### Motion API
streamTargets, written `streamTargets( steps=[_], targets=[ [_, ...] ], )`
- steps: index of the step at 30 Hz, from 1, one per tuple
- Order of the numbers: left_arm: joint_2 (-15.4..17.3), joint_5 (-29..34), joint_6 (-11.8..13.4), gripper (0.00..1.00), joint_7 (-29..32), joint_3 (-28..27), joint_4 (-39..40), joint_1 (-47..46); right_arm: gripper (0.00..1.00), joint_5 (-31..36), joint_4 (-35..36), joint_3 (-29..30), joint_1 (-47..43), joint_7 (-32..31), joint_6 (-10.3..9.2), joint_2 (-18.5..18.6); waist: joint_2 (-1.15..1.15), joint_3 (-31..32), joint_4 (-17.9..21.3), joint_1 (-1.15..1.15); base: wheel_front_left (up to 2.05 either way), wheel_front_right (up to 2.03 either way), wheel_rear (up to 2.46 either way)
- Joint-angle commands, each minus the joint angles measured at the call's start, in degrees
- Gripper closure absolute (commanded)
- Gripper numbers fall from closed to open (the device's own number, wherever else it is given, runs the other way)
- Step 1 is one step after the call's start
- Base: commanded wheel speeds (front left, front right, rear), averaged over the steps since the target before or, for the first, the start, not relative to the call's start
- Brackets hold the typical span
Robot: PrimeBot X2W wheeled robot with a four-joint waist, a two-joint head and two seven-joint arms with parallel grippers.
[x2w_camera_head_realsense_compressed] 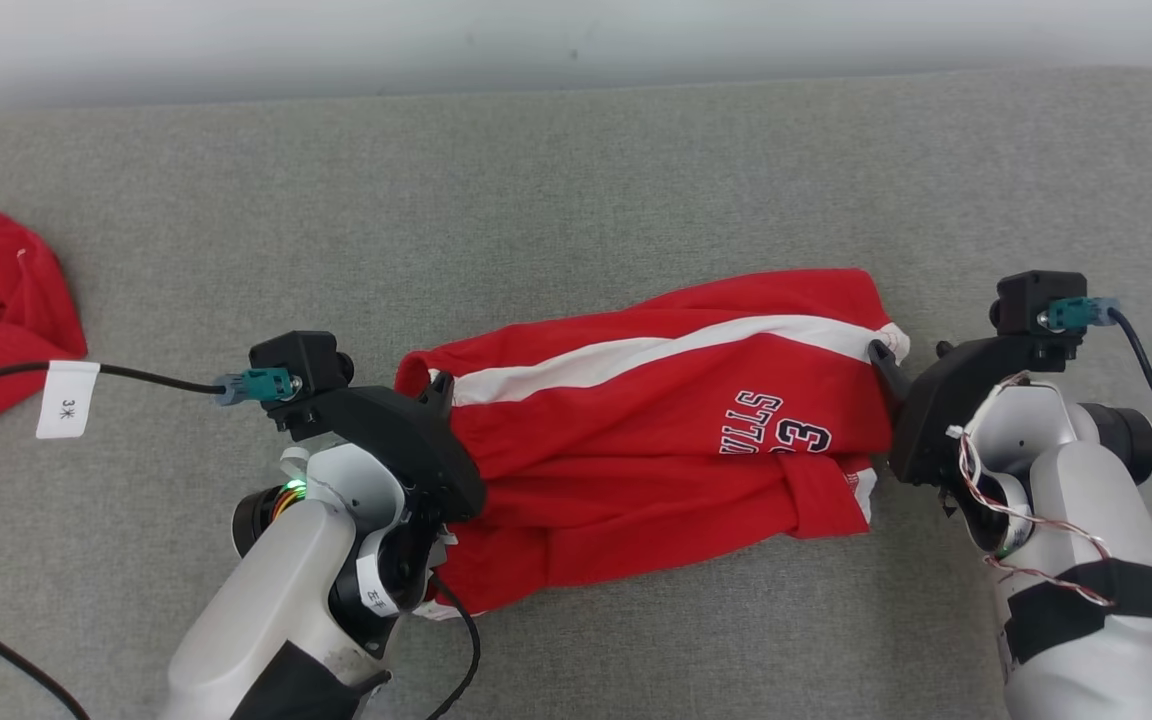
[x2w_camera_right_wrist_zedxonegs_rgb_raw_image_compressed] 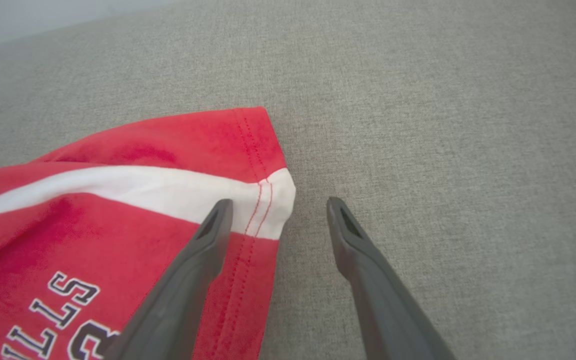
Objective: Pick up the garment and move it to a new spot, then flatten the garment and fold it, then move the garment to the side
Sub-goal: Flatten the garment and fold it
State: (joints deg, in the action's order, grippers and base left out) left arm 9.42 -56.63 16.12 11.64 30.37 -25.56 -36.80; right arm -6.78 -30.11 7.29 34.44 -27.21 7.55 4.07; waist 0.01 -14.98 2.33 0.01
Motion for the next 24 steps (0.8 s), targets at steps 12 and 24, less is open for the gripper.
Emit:
streamTargets(
  steps=[12,24],
  targets=[
    [-0.4,0.4,-1.4,1.00,-0.7,0.7,-1.9,-0.6,1.00,2.3,-8.7,2.4,3.9,2.3,-0.13,-0.7,-0.01,-0.3,-1.5,-0.01,0.00,0.00,0.00],
    [-0.1,0.7,-1.1,1.00,-0.3,1.3,-2.0,-1.2,0.00,0.8,-12.8,3.9,5.6,5.6,-0.13,-0.9,-0.01,-0.6,-1.9,-0.01,0.00,0.00,0.00]
  ],
)
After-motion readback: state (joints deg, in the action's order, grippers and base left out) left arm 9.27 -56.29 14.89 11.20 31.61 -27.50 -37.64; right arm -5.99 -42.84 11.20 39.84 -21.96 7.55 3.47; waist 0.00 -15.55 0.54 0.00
